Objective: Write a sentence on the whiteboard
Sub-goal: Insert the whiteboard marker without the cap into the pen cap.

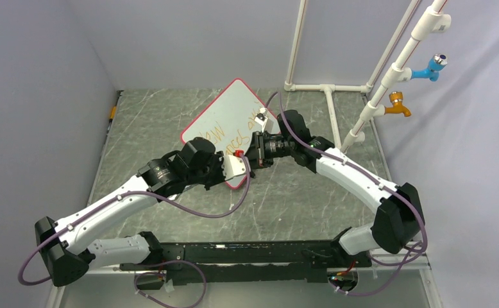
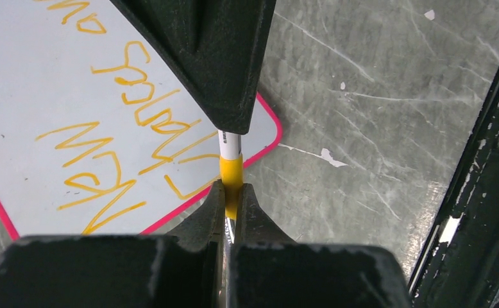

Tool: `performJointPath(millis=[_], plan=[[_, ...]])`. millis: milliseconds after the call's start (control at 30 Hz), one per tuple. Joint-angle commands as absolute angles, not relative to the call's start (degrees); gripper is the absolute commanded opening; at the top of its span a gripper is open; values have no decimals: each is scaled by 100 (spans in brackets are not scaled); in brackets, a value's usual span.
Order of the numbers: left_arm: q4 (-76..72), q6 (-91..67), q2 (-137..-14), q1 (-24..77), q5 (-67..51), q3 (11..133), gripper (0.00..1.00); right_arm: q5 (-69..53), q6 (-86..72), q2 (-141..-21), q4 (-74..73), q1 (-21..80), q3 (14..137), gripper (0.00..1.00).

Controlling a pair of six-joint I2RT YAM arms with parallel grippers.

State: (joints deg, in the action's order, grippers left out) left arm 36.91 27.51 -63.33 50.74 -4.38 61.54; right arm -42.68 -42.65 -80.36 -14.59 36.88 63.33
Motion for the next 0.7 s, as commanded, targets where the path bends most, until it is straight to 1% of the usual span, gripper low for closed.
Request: performJointPath(millis=[0,200,233,400,467,567,667], plan=[[1365,2637,-6238,5475,-1441,6344,0,-4701,-4729,-8145,-507,3950,6831,0],[1811,2742,-6230,5476,-1007,6419,0,-4009,-3931,-7988,-1567,3911,7074,0],[1904,2783,-6216,5478,-938,6430,2,-3860,-3808,-7933,-1720,3890,7096,0],[2279,2785,-6127,5463,-568,6407,23,-2894,-3305,-7637,-2471,3767,7061,0],[2351,2757,-6065,5450,-462,6363,29,-2551,-3165,-7520,-2688,3694,7013,0],[2452,2722,-5976,5391,-322,6304,41,-2014,-3017,-7359,-2956,3614,6941,0],[2492,2641,-5898,5249,-339,6265,50,-1471,-2919,-7239,-3177,3598,6864,0]])
